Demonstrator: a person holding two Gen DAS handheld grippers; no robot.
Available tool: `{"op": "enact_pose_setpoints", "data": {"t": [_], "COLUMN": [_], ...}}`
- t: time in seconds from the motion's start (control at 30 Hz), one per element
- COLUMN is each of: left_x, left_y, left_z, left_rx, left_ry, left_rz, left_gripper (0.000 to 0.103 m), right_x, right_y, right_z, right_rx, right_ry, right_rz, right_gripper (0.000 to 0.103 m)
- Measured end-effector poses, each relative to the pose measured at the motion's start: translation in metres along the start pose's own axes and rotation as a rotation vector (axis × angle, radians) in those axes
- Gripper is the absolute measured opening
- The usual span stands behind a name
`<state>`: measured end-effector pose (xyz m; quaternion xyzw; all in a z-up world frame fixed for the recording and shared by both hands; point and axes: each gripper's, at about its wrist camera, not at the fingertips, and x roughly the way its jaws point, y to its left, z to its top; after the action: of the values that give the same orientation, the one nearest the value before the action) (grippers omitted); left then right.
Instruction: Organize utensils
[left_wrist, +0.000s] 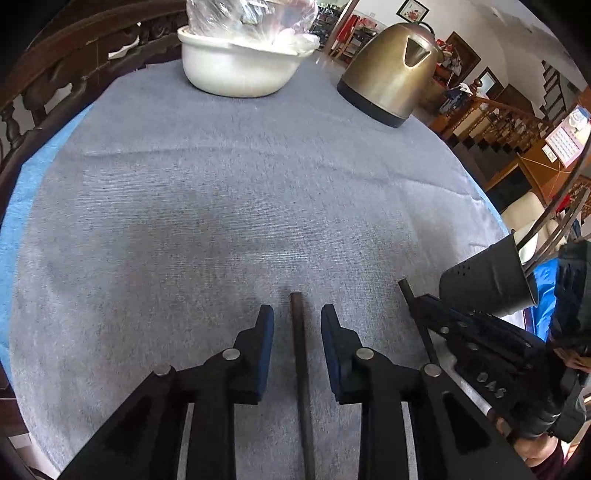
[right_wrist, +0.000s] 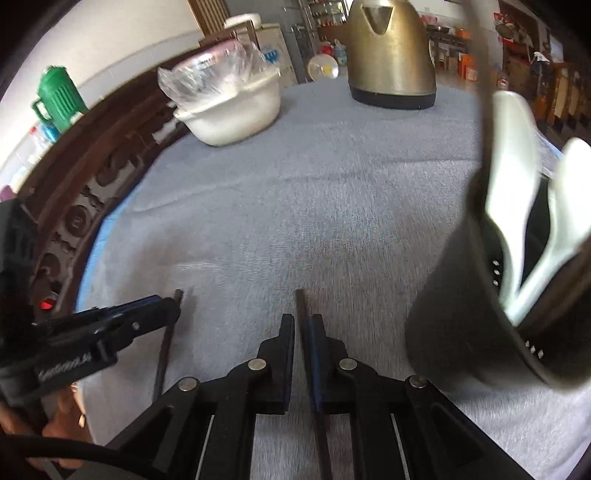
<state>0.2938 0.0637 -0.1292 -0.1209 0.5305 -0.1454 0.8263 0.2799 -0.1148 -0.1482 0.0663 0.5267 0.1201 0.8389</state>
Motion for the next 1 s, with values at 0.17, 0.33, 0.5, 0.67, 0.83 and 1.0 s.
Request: {"op": "enact_pose_setpoints", "data": {"t": [0.17,0.33,0.5,0.67,0.83,1.0], "left_x": [0.013,0.005,-0.035,-0.091,-0.14,-0.164], "left_y": [-0.009,-0.011,-0.023,-0.052,-0.08,-0.115], "left_z": [0.002,-0.003,-0.006,-0.012,-0.027,-0.048], "left_rx": [0.026,0.029,0.046,0.091,0.142,0.193], "left_ry": [0.029,0.0,-0.106,-0.234,-0.353,-0.431], "left_rz": [0.017,0.034,0.027,0.015,0.001,0.035], "left_gripper": [0.012,0.007,0.007,0.007,0.007,0.007], "right_x": [0.013,-0.013,-0.065,-0.116,-0.166,-0.202], "right_y": [0.013,0.012,-0.001,-0.013,-0.028,-0.039], "right_z": [0.002,-0.003,-0.008,-0.021,-0.043,-0.068], "right_rx": [-0.074,-0.103,-0.083,-0.057,-0.032,-0.006], "right_ry": [0.034,-0.051,-0.179,-0.318,-0.444,-0.534], "right_rz": [-0.077,-0.026,0.09,0.188,0.234,0.241], "right_gripper": [0.009,0.007,0.007,0.007,0.007,0.007]}}
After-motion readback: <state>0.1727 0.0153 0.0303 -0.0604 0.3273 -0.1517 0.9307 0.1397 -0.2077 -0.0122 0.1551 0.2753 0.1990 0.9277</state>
